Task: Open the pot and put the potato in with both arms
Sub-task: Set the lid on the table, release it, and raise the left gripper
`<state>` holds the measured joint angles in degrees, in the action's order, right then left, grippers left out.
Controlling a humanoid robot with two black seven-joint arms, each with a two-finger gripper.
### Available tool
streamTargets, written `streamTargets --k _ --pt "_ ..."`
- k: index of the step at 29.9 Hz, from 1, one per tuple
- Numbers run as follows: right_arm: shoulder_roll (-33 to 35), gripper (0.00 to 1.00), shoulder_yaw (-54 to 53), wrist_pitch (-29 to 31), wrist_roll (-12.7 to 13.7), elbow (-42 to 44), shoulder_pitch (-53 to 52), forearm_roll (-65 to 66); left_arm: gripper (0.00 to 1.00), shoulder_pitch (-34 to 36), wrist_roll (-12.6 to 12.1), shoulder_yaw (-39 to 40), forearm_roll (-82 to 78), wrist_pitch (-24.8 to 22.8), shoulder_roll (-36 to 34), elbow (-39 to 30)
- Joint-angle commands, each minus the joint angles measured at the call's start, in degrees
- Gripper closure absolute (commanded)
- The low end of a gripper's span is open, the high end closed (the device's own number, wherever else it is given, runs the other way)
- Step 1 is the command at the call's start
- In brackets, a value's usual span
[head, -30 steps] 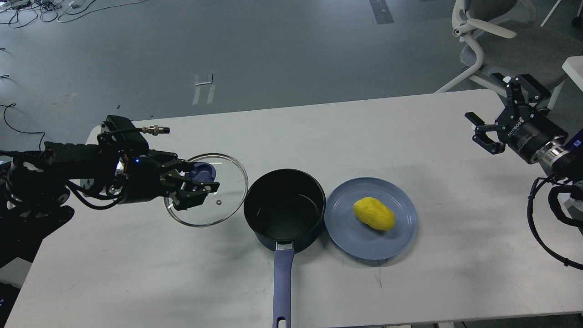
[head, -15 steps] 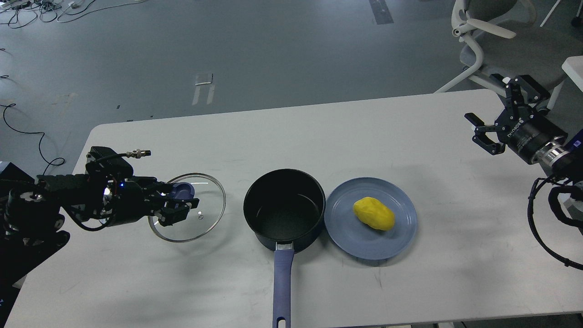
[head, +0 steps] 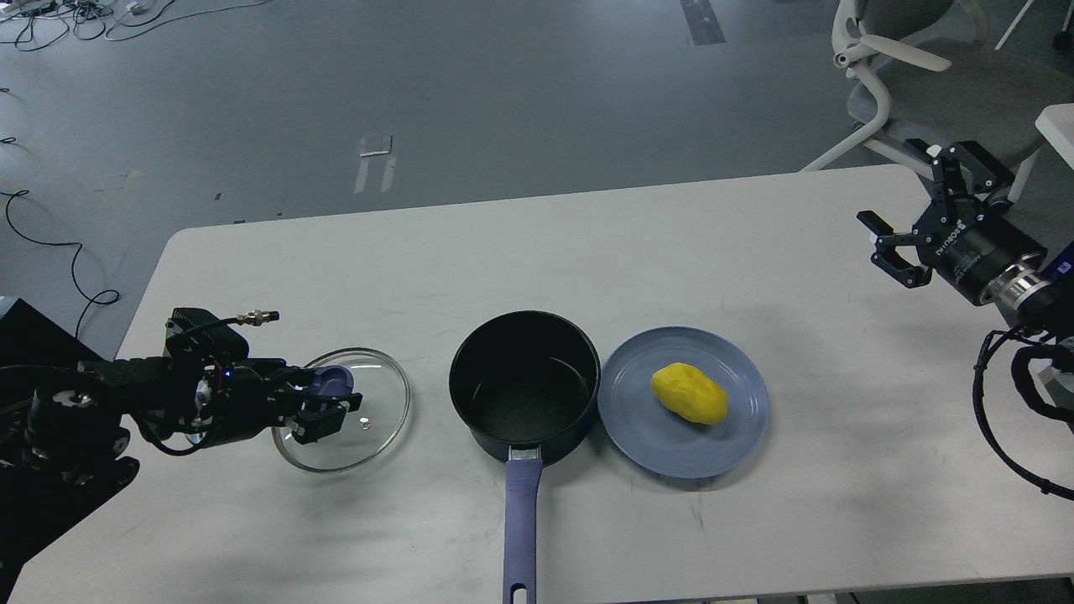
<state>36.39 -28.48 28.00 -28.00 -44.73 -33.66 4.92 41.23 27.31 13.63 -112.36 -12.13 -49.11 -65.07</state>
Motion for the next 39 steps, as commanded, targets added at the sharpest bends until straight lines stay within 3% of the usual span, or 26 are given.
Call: streamTargets --k 1,10,13,19,23,30,34,39 --pt "0.0 0.00 0.0 0.0 0.0 0.0 0.0 0.0 0.54 -0.2 0.0 -0.1 0.1 0.3 0.4 1.1" --pt "0.1 0.00 0.0 0.0 0.0 0.0 0.0 0.0 0.48 -1.4 0.0 0.0 0.1 1.1 0.7 1.6" --pt "0.1 0.00 0.0 0.0 0.0 0.0 0.0 0.0 0.33 -1.4 0.0 -0.1 0.1 1.5 0.7 1.8" --pt "0.1 0.00 -0.1 0.0 0.0 0.0 0.0 0.0 0.24 -1.4 0.0 -0.1 0.4 1.5 0.6 1.8" --pt "0.1 0.00 -0.1 0.0 0.0 0.0 0.0 0.0 0.05 -1.4 0.3 0.0 0.6 1.5 0.4 1.7" --pt "0.9 0.00 -0.1 0.0 0.0 -0.1 0.0 0.0 0.03 0.5 0.7 2.1 5.2 1.0 -0.2 0.2" --pt "1.4 0.00 -0.1 0.0 0.0 -0.3 0.0 0.0 0.03 6.0 0.7 2.9 19.2 -0.2 -0.7 -1.5" --pt "1.6 0.00 -0.2 0.0 0.0 -0.5 -0.2 0.0 0.03 11.9 0.7 3.3 56.7 -6.8 -0.3 -3.0"
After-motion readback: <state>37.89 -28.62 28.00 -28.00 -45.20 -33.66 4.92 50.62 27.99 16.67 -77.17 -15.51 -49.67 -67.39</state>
